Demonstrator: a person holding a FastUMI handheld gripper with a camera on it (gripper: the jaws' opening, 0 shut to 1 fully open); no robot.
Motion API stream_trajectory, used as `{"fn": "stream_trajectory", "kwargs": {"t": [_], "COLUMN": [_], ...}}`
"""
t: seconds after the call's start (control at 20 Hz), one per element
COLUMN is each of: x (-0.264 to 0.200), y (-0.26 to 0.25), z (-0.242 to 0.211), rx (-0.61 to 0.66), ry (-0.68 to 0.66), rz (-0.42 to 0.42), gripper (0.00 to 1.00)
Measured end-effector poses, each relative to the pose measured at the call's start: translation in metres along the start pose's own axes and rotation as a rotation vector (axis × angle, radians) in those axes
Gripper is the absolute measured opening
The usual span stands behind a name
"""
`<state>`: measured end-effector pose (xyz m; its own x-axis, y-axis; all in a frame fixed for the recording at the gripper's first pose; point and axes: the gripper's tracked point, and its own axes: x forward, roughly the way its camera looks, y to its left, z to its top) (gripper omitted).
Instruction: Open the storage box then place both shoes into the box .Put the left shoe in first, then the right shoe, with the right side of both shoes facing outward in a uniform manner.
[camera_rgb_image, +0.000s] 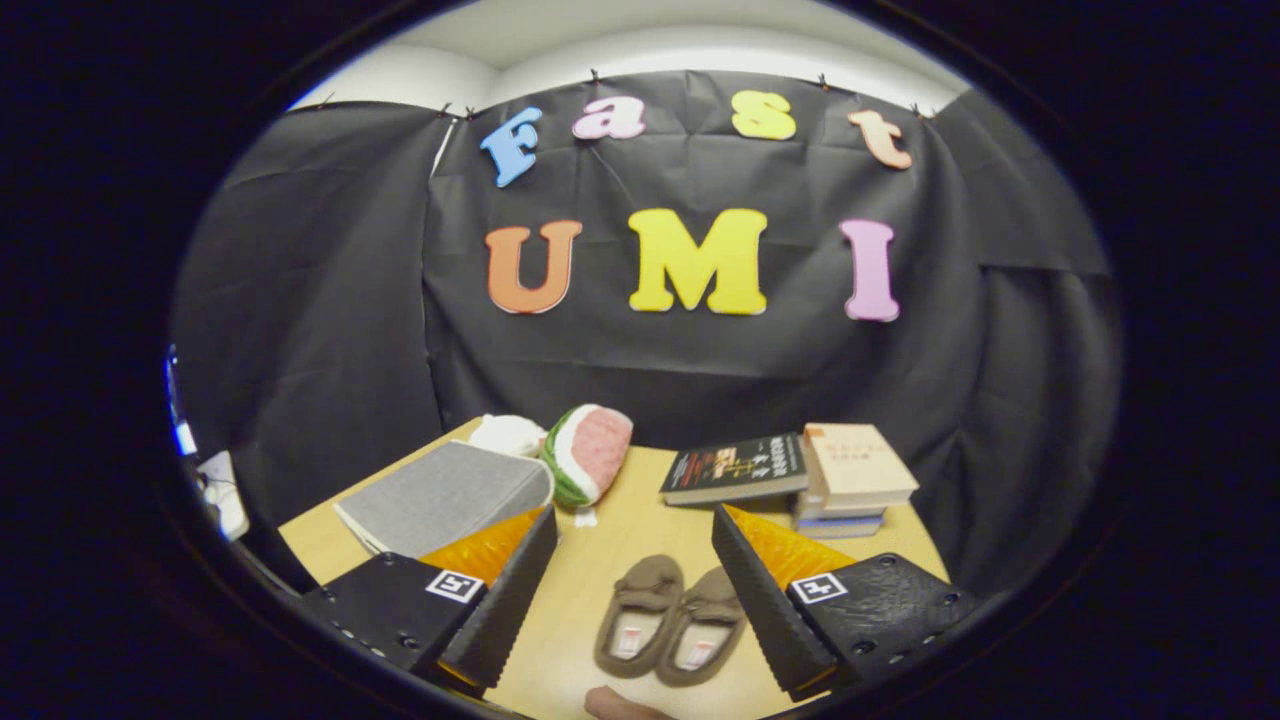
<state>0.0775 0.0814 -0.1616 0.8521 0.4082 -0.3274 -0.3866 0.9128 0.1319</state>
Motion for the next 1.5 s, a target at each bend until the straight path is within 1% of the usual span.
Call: {"fn": "stream_trajectory", "kwargs": {"t": [0.05, 0.15, 0.3, 0.4, 0.55, 0.7, 0.75, 0.85, 1.0, 1.05, 1.15, 1.2, 1.25, 1.3, 1.35, 1.5], "x": [0.009, 0.028, 0.048, 0.053, 0.058, 0.067, 0.071, 0.085, 0.091, 0.088, 0.086, 0.087, 0.087, 0.085, 0.084, 0.078], "y": [0.013, 0.033, 0.068, 0.086, 0.11, 0.136, 0.139, 0.138, 0.144, 0.148, 0.155, 0.155, 0.155, 0.157, 0.154, 0.157], "z": [-0.01, -0.044, -0.094, -0.107, -0.119, -0.109, -0.109, -0.119, -0.117, -0.112, -0.11, -0.112, -0.113, -0.11, -0.101, -0.101], "rx": [0.035, 0.12, 0.334, 0.46, 0.549, 0.661, 0.696, 0.74, 0.826, 0.846, 0.829, 0.804, 0.801, 0.815, 0.836, 0.829], "ry": [0.049, 0.168, 0.373, 0.464, 0.517, 0.53, 0.537, 0.559, 0.593, 0.605, 0.628, 0.63, 0.64, 0.641, 0.634, 0.623], "rz": [0.048, 0.119, 0.239, 0.321, 0.423, 0.547, 0.57, 0.554, 0.592, 0.62, 0.649, 0.644, 0.651, 0.657, 0.672, 0.673], "gripper": [0.95, 0.96, 0.96, 0.96, 0.96, 0.96, 0.96, 0.95, 0.95, 0.87, 0.78, 0.78, 0.74, 0.71, 0.71, 0.65]}}
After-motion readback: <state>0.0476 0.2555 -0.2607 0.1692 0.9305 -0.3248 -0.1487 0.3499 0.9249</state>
